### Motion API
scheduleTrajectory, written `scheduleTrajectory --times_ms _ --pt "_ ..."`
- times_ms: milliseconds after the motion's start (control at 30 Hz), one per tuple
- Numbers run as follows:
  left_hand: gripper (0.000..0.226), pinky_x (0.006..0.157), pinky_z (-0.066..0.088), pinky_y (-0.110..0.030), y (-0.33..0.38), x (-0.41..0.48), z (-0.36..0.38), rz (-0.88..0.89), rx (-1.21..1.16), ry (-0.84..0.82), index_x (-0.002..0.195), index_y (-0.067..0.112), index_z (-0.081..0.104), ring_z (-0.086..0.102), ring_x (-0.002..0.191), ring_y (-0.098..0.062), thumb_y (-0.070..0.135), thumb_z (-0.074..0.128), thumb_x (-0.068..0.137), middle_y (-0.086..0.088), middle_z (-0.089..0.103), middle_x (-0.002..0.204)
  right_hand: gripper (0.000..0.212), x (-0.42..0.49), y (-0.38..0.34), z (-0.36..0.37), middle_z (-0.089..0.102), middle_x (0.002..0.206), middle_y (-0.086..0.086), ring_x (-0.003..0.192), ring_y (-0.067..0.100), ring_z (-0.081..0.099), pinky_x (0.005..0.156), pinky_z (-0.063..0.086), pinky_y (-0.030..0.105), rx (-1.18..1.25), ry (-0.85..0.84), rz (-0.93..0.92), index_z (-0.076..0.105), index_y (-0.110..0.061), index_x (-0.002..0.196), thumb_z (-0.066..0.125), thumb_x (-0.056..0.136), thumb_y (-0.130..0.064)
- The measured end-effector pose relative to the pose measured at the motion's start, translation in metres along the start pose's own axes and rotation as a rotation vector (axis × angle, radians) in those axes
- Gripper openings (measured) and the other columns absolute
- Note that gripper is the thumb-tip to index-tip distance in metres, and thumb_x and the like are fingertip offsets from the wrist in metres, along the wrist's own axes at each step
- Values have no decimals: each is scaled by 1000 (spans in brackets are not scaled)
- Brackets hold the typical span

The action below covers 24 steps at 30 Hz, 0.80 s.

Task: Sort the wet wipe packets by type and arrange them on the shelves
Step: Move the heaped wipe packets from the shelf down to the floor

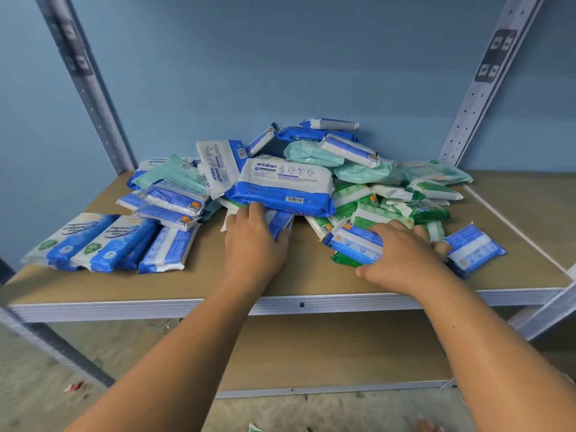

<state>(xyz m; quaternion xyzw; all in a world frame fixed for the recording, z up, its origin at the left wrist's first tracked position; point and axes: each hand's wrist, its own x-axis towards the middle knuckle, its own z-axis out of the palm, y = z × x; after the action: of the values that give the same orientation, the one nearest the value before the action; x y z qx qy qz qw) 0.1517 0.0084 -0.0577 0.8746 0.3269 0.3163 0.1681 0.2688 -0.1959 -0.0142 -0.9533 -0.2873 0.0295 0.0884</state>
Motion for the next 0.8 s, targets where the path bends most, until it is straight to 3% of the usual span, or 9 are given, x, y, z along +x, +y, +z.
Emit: scheduleTrajectory --times_ms 100,167,233,467,567,633,733,800 --pt "81 99 38 -45 12 1 1 -152 141 -19 117 9 51 48 117 -36 68 76 69 -14 54 121 50 3 -1 0 44 110 -10 117 22 35 98 35 50 -27 -18 23 51 -33 112 70 69 -53" --pt "85 98 39 -46 15 3 1 -226 191 -61 119 11 47 50 120 -35 74 72 68 -12 57 123 45 3 0 0 48 105 -10 113 22 35 99 35 51 -25 -55 39 53 -31 99 69 68 -58" --pt "80 97 39 -45 14 6 0 -257 208 -109 119 12 45 54 120 -34 72 70 71 -11 61 122 43 2 0 -1 49 99 -10 107 21 34 97 35 49 -33 -76 39 52 -28 88 69 67 -62" --pt "55 92 48 -41 7 22 -30 -247 156 -339 112 16 47 59 110 -30 47 70 72 -5 62 113 41 -6 -5 -4 49 95 -12 106 22 39 90 34 44 -44 -78 -2 51 -29 89 68 67 -59" --pt "40 75 47 -35 7 23 -57 -250 103 -415 91 18 56 61 88 -24 44 71 65 0 62 92 45 -9 -10 -6 54 90 -11 97 22 47 85 36 41 -22 -89 -3 53 -28 86 70 61 -61" --pt "36 61 40 -29 8 19 -78 -250 33 -461 88 18 62 60 77 -20 42 74 65 -2 62 84 52 -12 -13 -7 59 87 -8 90 21 53 86 43 40 11 -89 -20 57 -27 83 69 53 -67" --pt "36 57 38 -29 10 8 -105 -201 68 -546 89 15 65 60 75 -18 41 77 67 -4 63 83 58 -20 -19 -7 62 82 -4 81 19 57 78 50 37 48 -86 -42 60 -26 80 69 48 -73" --pt "34 58 38 -30 10 -4 -116 -161 131 -621 87 16 65 59 74 -17 42 78 69 -3 63 82 56 -29 -20 -10 62 81 -2 78 18 58 64 44 31 30 -88 -55 60 -24 80 71 53 -71"
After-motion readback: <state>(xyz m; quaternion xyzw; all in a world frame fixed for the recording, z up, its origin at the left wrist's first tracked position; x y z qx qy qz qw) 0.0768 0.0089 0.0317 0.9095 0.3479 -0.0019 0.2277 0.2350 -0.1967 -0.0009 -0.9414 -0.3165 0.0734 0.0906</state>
